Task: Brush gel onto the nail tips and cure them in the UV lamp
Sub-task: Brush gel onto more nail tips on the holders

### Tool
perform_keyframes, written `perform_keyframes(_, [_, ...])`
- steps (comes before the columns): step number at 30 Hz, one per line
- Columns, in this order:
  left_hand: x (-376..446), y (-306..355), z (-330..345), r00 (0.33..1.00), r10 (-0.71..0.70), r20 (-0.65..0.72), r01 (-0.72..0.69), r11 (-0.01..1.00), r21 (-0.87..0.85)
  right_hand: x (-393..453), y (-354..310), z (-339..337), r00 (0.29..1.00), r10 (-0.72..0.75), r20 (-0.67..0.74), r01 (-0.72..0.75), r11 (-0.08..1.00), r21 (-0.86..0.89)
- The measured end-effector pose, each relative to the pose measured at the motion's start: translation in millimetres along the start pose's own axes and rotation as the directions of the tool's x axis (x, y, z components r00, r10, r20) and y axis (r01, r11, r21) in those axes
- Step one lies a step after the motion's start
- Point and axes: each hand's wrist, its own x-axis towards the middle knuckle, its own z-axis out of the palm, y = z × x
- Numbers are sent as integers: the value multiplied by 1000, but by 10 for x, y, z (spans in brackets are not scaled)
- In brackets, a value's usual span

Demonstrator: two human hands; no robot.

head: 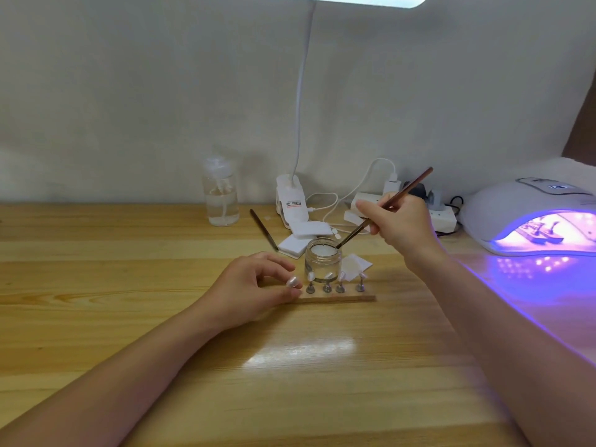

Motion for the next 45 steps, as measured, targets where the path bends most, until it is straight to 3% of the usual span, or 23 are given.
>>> perform_keyframes(6, [-21,4,13,999,34,-26,-33,999,27,24,-11,-96,997,-15,-82,19,998,52])
perform_keyframes(10, [-34,-3,23,995,76,-60,-75,997,32,-74,-182,-78,981,-137,-138,163,965,204])
perform_keyframes(17, [-53,2,45,985,136,-110,-135,991,17,-607,-226,122,905,-424,26,401,873,277])
perform_keyframes(23, [-77,23,40,984,124,-131,-141,981,-135,-872,-55,172,801,-592,88,584,806,100])
perform_keyframes(29, [-73,29,47,986,99,-137,-125,973,-195,-921,-43,216,854,-517,64,502,849,163])
perform_keyframes(37, [-47,0,30,984,105,-141,-129,977,-168,-906,5,235,790,-606,90,608,794,6])
perform_keyframes(45, [-51,-3,27,983,105,-147,-131,975,-180,-945,8,220,862,-503,66,482,852,204])
